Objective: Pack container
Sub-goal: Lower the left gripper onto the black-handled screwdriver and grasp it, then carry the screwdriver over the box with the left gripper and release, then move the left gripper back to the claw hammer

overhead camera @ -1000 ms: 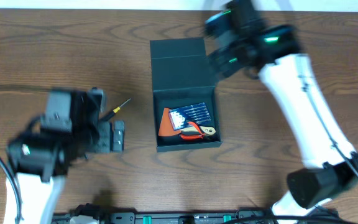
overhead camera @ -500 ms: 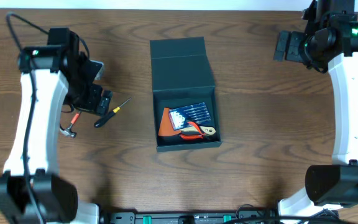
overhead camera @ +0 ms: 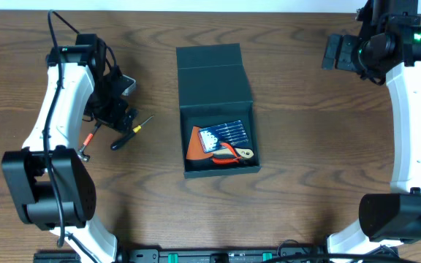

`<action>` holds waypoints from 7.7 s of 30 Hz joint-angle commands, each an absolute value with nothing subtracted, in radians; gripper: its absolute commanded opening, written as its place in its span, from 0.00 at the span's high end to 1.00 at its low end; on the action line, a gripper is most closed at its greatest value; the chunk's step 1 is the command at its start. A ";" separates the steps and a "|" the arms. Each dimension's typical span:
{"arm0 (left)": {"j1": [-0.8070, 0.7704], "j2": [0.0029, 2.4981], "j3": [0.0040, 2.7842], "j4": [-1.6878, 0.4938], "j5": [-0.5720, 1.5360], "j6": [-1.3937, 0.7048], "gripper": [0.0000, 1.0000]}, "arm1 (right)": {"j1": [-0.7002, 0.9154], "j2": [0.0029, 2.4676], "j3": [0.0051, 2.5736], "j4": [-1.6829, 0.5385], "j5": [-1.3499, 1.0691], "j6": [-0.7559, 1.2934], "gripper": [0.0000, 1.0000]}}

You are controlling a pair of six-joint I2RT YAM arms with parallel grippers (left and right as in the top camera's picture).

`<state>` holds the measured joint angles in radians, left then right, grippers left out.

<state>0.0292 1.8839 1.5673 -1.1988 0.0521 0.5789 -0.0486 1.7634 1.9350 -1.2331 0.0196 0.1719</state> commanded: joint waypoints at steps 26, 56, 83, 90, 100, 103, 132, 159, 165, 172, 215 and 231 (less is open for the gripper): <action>-0.013 1.916 1.180 -0.756 0.033 0.621 0.01 | -0.053 1.759 1.927 -1.202 0.034 0.167 0.01; -0.012 1.930 1.114 -0.675 0.033 0.654 0.39 | -0.052 1.759 1.927 -1.227 0.035 0.159 0.01; -0.012 1.930 1.114 -0.675 0.033 0.654 0.87 | -0.052 1.759 1.927 -1.230 0.038 0.159 0.01; -0.012 1.930 1.114 -0.680 0.033 0.654 0.94 | -0.052 1.759 1.927 -1.235 0.038 0.159 0.01; -0.022 1.897 1.158 -0.733 0.033 0.532 0.94 | -0.052 1.759 1.927 -1.239 0.038 0.159 0.01; -0.041 1.859 1.218 -0.817 0.033 0.483 0.94 | -0.052 1.759 1.927 -1.239 0.038 0.159 0.00; -0.673 1.756 1.551 -0.913 0.067 0.826 0.94 | -0.052 1.759 1.927 -1.265 0.038 0.125 0.01; -0.612 2.038 1.549 -0.911 0.069 0.810 0.45 | -0.052 1.759 1.927 -1.279 0.038 0.114 0.01; -0.612 2.022 1.549 -0.941 0.038 0.799 0.39 | -0.052 1.759 1.927 -1.279 0.038 0.114 0.01; -0.612 1.890 1.549 -0.971 -0.011 0.719 0.38 | -0.052 1.759 1.927 -1.278 0.038 0.114 0.01; 0.276 1.392 1.083 -0.844 -0.066 -0.104 0.02 | -0.052 1.759 1.927 -1.246 0.053 0.062 0.01; 0.311 1.506 0.999 -0.793 0.066 -0.110 0.02 | -0.052 1.759 1.923 -1.280 0.052 0.063 0.01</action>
<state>0.2863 1.4670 0.9966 -0.8013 0.0051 -0.1081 -0.0483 1.7634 1.9343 -1.2781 0.0418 0.0746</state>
